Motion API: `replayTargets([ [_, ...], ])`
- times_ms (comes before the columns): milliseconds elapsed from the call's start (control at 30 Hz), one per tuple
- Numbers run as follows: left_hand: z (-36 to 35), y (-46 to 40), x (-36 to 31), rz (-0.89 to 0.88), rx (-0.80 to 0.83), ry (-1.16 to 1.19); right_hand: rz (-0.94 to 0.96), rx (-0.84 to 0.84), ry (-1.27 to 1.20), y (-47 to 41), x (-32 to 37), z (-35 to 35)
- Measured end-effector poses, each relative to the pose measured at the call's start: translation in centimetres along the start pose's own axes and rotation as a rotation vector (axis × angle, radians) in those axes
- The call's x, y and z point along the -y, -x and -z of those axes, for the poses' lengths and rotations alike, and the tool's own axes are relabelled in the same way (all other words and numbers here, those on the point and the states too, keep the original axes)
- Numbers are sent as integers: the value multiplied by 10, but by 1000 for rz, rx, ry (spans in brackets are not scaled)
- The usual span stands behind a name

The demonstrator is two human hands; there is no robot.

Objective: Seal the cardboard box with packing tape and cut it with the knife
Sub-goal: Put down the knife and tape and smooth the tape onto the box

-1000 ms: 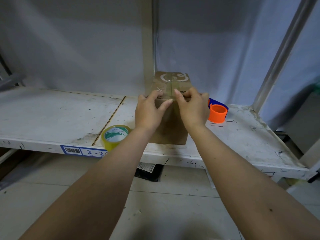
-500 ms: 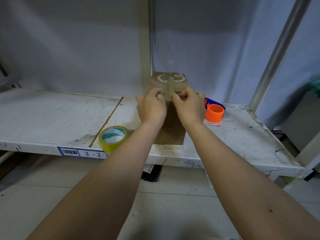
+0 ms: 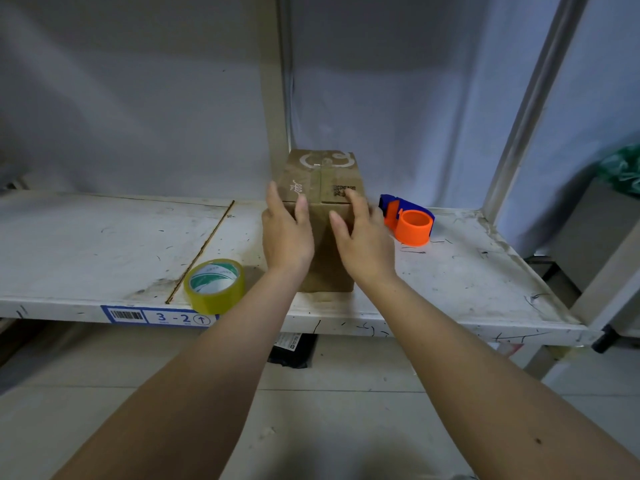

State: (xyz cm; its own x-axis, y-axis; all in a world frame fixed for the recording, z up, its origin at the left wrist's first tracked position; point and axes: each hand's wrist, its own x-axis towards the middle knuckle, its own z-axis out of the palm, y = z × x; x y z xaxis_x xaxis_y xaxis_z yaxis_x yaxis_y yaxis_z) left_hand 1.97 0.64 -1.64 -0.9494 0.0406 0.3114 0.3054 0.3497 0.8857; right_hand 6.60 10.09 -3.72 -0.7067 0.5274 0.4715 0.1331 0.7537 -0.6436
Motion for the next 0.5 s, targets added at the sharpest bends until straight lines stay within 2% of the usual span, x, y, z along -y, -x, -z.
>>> replayTargets([
  [167, 0, -1, 17, -84, 44, 9, 26, 17, 42, 2, -9, -2],
  [500, -11, -59, 24, -71, 108, 24, -16, 48, 33, -50, -12, -28],
])
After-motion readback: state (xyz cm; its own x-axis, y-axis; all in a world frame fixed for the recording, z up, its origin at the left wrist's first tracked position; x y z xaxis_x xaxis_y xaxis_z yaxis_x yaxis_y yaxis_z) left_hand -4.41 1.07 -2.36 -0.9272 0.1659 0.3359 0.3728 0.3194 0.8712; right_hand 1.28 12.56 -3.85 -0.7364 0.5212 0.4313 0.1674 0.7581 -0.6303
